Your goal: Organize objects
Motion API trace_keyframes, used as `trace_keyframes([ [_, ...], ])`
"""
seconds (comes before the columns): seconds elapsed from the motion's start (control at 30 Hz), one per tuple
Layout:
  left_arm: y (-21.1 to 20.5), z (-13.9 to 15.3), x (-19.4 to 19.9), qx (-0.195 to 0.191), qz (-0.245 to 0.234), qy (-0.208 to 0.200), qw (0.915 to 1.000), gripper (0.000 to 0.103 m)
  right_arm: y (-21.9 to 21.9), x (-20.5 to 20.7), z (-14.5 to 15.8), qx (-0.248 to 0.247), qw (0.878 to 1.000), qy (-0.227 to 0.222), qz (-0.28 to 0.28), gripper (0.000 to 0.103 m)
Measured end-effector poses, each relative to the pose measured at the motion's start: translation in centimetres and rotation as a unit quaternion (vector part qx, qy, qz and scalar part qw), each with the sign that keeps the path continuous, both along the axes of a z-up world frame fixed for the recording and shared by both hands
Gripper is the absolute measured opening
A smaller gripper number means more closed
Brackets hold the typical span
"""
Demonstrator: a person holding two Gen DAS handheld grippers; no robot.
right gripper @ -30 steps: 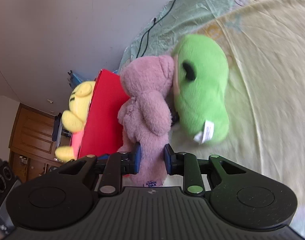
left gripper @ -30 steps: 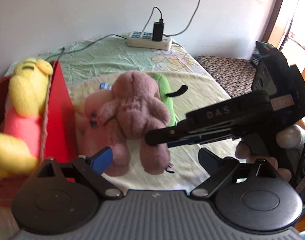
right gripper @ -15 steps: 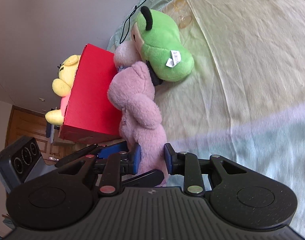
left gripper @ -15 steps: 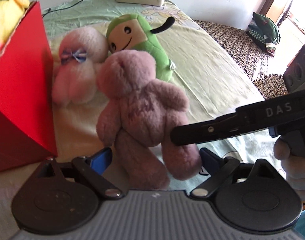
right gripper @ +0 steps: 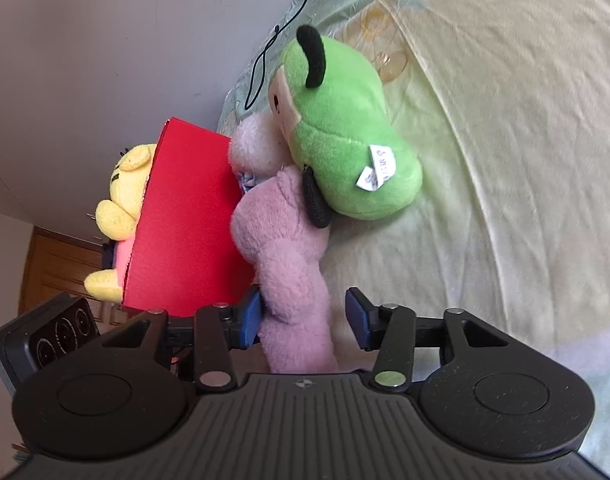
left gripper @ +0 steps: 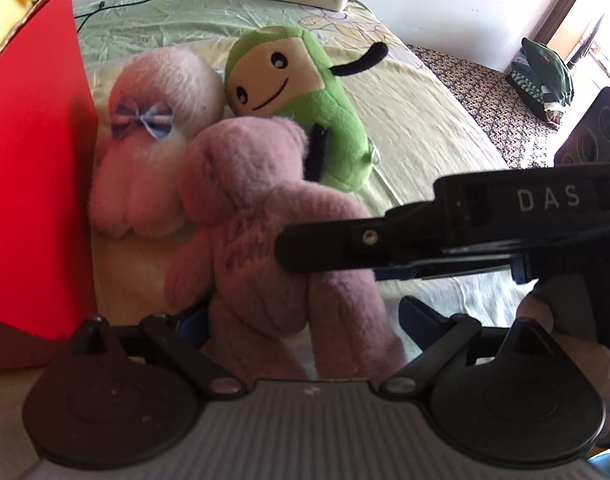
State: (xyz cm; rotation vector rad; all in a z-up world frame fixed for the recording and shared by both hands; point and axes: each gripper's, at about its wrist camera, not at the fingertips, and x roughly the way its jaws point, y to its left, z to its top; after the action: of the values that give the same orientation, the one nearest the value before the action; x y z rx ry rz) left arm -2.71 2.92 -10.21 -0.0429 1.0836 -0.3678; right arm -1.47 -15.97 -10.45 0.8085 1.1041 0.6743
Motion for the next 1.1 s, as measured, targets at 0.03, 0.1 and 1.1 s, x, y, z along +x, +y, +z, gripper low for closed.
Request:
trace_keyframes([
  [0.03,-0.1,0.0,0.0,0.001,0.000,0.000,1.0000,0.095,0.0,0.0,-0.1,0.006,1.000,0.003,0.001,0.040],
  [0.1,-0.2,0.1,-0.3,0.002,-0.001,-0.001,1.0000,0.095,-0.2,-0.2,-0.1,0.022,1.000,0.010,0.005,0.033],
  [1.1,4.3,3.5,-10.0,0.018,0.087,-0.005,0.9960,0.090,6.5,-7.2,4.4,-0.033,0.976,-0.082,0.198,0.031],
])
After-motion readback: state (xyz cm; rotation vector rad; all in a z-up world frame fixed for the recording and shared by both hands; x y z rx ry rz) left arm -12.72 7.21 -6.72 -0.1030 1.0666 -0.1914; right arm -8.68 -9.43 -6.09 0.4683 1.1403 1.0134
